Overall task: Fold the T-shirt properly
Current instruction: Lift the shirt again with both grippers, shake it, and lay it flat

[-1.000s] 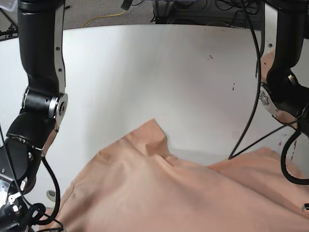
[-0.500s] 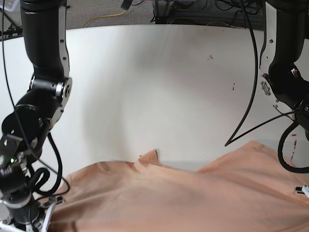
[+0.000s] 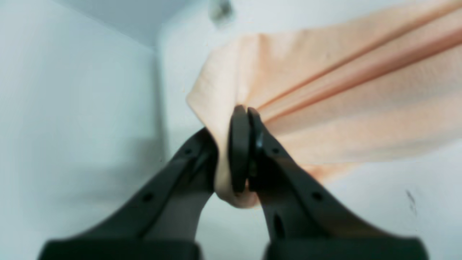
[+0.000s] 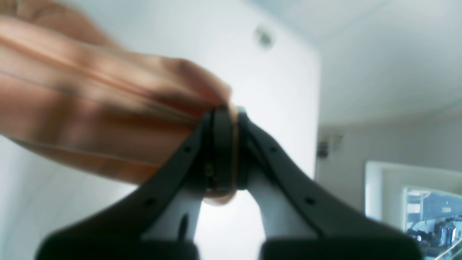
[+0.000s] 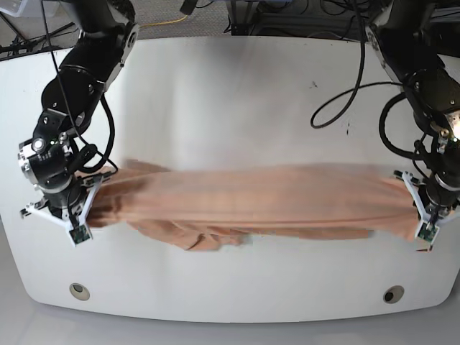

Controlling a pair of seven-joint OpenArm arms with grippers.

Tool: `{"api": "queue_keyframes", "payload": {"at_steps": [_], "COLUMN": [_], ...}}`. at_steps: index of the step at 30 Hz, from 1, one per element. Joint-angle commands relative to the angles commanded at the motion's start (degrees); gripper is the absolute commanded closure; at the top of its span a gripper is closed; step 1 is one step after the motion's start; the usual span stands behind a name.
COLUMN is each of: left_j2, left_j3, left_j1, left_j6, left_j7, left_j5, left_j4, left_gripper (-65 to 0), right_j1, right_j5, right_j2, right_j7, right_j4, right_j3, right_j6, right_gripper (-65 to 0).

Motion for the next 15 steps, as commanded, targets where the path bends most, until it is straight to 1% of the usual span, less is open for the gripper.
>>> {"api": "queue_keyframes", "payload": {"at_steps": [2, 4, 6, 10, 13, 15], "left_j2": [0.7, 1.1, 1.1, 1.2, 1.2, 1.2], "left_j3": [-0.2, -0.3, -0.7, -2.7, -3.2, -4.3], "left_j1": [3.4, 6.6, 9.7, 14.7, 17.8, 20.0], "left_j6": [0.0, 0.0, 0.0, 0.0, 0.0, 0.0], "left_j7": [-0.4, -0.4, -0.6, -2.8, -3.0, -3.1], "left_j5": [0.0, 0.0, 0.0, 0.1, 0.1, 0.3], "left_j4": [-0.1, 0.0, -0.1, -0.3, -0.3, -0.4], "left_gripper": [-0.1, -0.1, -0.1, -0.1, -0.1, -0.1], "right_j1": [-2.8, -5.5, -8.2, -12.3, -16.3, -18.5], "right_j5": [1.4, 3.0, 5.3, 8.5, 11.6, 13.6], "right_j2": [-1.4, -2.0, -2.3, -2.5, -2.5, -2.4], "right_j7": [-0.1, -0.2, -0.2, -0.2, -0.3, -0.3], "right_j4": [0.0, 0.0, -0.1, -0.2, -0.2, -0.3], "right_j3": [1.9, 3.0, 3.3, 3.4, 3.6, 5.0], "right_j6": [0.00, 0.00, 0.00, 0.00, 0.00, 0.00], "right_gripper": [0.0, 0.0, 0.0, 0.0, 0.0, 0.0]}}
